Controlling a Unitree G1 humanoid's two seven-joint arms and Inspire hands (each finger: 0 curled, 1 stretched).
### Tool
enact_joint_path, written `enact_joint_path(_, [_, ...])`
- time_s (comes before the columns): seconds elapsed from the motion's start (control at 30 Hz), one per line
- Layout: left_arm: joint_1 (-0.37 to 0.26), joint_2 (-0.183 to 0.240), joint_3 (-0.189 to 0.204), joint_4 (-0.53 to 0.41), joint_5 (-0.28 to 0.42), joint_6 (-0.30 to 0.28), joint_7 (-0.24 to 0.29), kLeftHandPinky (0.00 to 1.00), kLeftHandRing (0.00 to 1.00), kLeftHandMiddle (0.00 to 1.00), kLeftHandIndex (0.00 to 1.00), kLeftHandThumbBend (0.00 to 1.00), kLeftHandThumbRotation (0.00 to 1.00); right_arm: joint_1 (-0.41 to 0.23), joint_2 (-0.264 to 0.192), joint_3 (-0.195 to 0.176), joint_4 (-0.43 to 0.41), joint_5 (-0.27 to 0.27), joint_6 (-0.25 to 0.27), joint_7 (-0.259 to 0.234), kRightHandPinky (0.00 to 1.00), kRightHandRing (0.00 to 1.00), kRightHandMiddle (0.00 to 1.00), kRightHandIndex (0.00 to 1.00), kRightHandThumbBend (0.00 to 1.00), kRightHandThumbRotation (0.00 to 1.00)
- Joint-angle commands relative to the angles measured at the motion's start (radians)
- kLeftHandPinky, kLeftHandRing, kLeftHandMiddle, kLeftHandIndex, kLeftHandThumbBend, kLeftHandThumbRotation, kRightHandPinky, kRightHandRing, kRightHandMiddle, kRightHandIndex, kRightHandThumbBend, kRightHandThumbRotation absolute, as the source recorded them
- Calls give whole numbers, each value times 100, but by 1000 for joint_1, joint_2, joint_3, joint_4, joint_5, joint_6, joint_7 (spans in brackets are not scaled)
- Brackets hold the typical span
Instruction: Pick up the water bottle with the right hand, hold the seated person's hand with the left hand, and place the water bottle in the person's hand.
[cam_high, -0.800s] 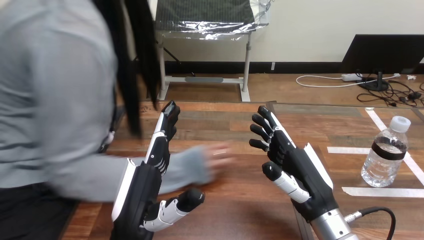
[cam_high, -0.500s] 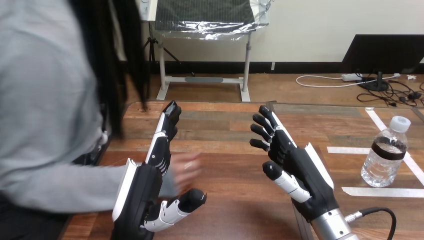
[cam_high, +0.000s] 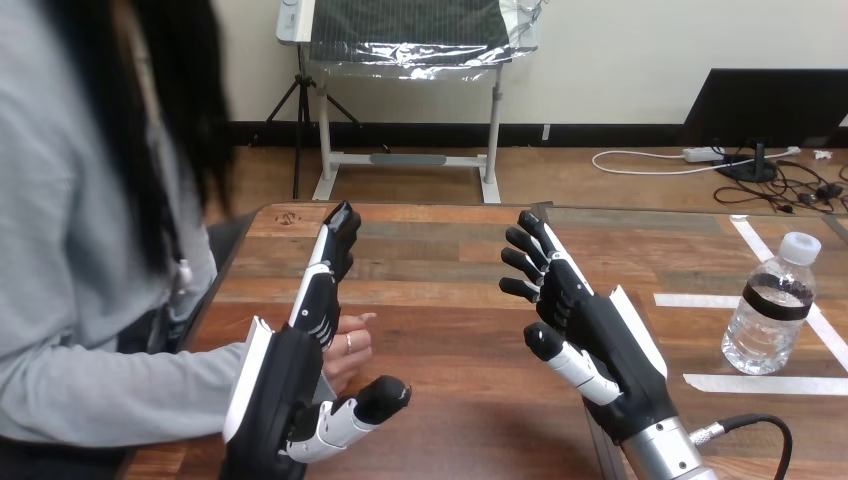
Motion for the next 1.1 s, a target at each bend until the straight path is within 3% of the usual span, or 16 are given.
enact_joint_path(0.0, [-29,-9,17,-37,-13,-6,-1,100,100,100,100,100,78,-37,2,-4,-45,0,-27,-13,87,95,97,100,100,78])
enact_joint_path(0.57, [-21,-15,29,-44,0,0,1,100,100,100,100,100,78,-39,0,-12,-46,12,-24,-10,89,95,97,100,100,77])
enact_joint_path(0.77, [-29,-15,29,-32,-7,-12,-6,100,100,100,100,100,79,-42,-18,-22,-43,-61,-41,-132,88,93,96,99,100,79])
enact_joint_path(0.9, [-33,-15,27,-23,-17,-20,-11,100,100,100,100,100,79,-51,-24,-28,-39,-61,-45,-158,87,93,97,99,100,78])
enact_joint_path(1.07, [-30,-15,24,-29,-27,-9,-19,100,100,100,100,100,78,-65,-38,-46,-31,-85,-57,-245,85,93,96,98,100,76])
